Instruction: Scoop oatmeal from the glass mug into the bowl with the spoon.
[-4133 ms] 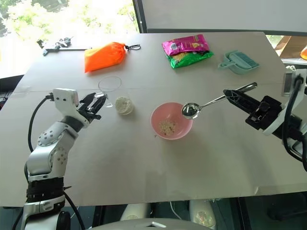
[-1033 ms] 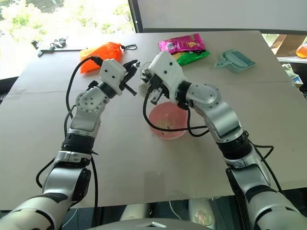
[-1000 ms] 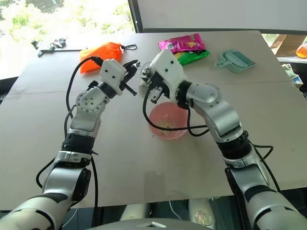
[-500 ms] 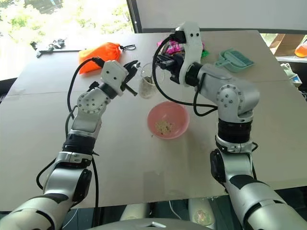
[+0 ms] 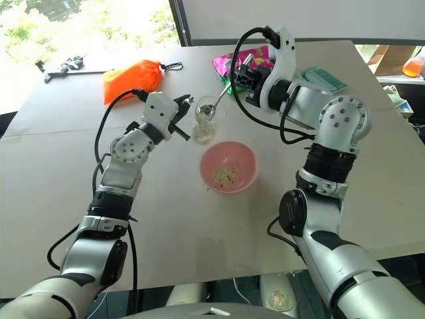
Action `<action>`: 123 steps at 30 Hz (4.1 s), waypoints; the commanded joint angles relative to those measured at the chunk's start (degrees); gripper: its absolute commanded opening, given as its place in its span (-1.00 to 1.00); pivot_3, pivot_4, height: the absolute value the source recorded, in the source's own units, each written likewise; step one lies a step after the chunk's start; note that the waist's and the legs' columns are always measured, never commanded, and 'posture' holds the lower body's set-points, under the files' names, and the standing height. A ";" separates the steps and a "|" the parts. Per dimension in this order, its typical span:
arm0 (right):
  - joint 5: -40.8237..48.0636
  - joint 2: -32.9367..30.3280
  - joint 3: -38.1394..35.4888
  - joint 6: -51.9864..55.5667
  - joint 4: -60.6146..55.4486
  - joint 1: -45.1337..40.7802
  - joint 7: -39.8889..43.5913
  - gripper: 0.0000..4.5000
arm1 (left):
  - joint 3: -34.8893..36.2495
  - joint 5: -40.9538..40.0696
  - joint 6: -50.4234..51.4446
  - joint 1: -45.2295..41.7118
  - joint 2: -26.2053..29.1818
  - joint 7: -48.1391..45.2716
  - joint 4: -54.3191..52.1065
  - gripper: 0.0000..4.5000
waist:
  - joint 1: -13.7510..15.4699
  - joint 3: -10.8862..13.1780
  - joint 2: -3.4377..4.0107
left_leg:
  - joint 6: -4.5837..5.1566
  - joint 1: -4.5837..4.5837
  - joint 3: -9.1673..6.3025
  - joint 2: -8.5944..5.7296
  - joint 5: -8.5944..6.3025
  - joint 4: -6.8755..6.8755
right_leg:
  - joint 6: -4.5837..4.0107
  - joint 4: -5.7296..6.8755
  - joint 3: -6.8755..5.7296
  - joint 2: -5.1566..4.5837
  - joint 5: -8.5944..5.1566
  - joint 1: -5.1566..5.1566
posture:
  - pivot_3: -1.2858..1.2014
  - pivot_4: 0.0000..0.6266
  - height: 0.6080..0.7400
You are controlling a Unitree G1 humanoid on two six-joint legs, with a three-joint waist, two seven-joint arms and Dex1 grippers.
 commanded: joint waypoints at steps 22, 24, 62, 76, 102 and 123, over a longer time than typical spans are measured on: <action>3.81 3.67 -20.74 8.25 6.60 -10.53 -11.60 -1.00 | 2.47 -4.29 7.53 5.70 -2.12 2.97 -12.07 -0.99 | -0.01 -0.01 0.03 | 0.00 0.01 0.11 0.01 0.00 -0.03 | 0.00 0.03 0.12 0.00 0.00 -0.04 | 0.03 -0.52 1.00; 3.63 3.49 -21.85 8.62 7.02 -11.06 -11.97 -1.00 | 2.49 -4.48 7.88 6.28 -2.08 3.08 -12.72 -0.99 | 0.00 -0.01 0.03 | 0.00 0.01 0.12 0.01 0.00 -0.03 | 0.00 0.03 0.13 0.00 0.00 -0.04 | 0.03 -0.52 1.00; 37.49 -5.98 -15.61 10.20 4.35 1.86 -27.41 -1.00 | 3.01 -4.80 7.81 6.61 -1.94 2.78 -12.98 -0.99 | -0.01 -0.01 0.03 | 0.01 -0.01 0.24 0.03 0.00 -0.02 | 0.00 -0.02 0.23 0.00 0.00 -0.01 | 0.03 -0.52 1.00; 71.17 -22.47 10.34 -11.03 -5.70 20.48 -38.96 -1.00 | 3.34 -4.80 7.76 6.50 -1.02 2.60 -12.88 -0.99 | 0.04 -0.01 0.03 | 0.02 -0.11 0.30 0.05 -0.01 0.03 | 0.00 -0.14 0.27 0.00 0.00 0.01 | 0.03 -0.52 1.00; 8.89 -43.21 35.04 -37.16 -42.31 38.18 14.91 -1.00 | 4.55 -5.59 8.05 7.47 0.08 3.33 -14.26 -0.99 | 1.20 0.00 0.02 | 0.02 -0.13 0.14 0.02 -0.01 0.00 | 0.00 -0.66 0.14 0.02 0.00 0.03 | 0.03 -0.52 1.00; 35.15 -33.04 16.89 -33.38 -31.78 44.51 6.93 -1.00 | 14.31 -15.09 20.76 13.56 -1.95 9.29 -23.58 -0.99 | 1.85 -0.01 -0.03 | 0.02 -0.02 0.04 0.03 0.00 0.00 | 0.00 -0.79 0.01 0.01 0.00 0.28 | 0.03 -0.52 1.00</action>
